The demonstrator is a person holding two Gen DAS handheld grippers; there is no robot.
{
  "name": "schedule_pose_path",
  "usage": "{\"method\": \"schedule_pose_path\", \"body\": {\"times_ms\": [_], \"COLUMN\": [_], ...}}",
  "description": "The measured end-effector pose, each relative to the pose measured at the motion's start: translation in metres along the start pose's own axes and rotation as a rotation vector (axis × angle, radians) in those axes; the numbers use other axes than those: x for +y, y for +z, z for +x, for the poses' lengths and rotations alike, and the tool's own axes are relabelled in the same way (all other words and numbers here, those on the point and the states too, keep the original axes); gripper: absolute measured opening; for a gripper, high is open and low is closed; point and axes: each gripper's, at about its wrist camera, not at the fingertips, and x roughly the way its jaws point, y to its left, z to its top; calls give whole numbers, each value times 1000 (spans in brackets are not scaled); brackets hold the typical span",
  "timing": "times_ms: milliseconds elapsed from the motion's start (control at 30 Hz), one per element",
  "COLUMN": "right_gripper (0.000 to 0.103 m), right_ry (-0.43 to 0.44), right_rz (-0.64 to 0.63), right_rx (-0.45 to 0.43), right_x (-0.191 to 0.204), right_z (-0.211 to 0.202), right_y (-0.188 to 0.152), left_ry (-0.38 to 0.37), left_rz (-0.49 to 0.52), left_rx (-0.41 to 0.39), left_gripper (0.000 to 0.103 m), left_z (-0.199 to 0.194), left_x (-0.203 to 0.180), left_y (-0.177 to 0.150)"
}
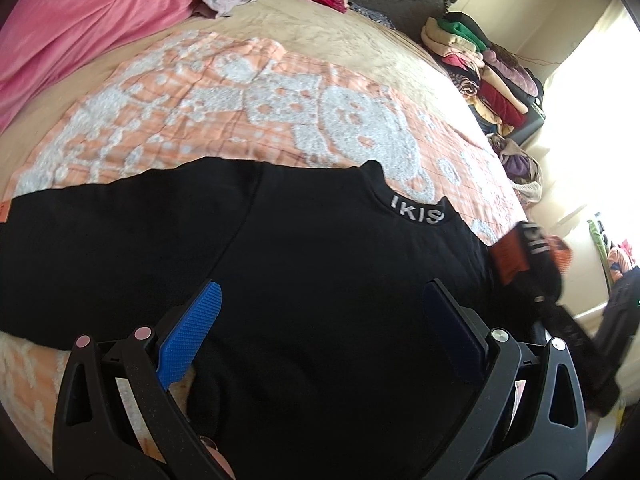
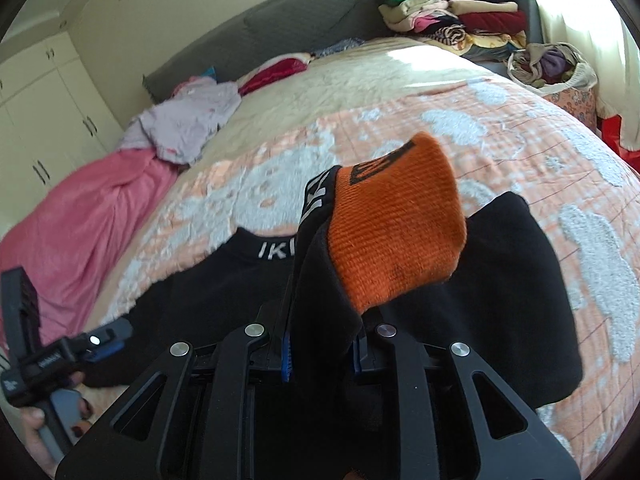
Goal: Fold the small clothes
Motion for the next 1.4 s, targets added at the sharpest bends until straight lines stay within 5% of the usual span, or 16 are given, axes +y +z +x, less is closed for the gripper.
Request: {"method": "schedule_pose_path", "body": {"times_ms": [100,167,300,667,800,967,1033,1200,1400], "right_gripper": [27,44,55,59,64,67,68,68,68], "right_ry": [11,23,67,71,48,27,14,-2,-12], "right_rz": [-27,-52,-118,-5,34,78,96,132,164], "right_rx": [46,58,67,15,-15,-42,-51,-49,-40], "right_x": [15,24,43,12,-5,-24,-32,-46,-55], "right_z": [19,24,24,-20,-39,-57,-63,-69,-70], "right_y": [-11,-16,-25,-25,-28,-32,-36,-44,-51], "left_ry": [6,1,-15,-207,-285,-294,-293,-268,-257], "left_rz": [-16,-30,-51,-105,-103,-117,-128,-53,4], "left_rx": [5,11,24,91,141,188,187,160,76], "left_gripper": [95,95,95,93,71,68,56,6,4], "left_z": [-1,0,3,22,38,60,68,74,52], "left_x": [9,15,21,10,-11,-28,-33,-46,-44], "left_y": [-1,-1,-3,-14,-21,-25,-25,-20,-11]}}
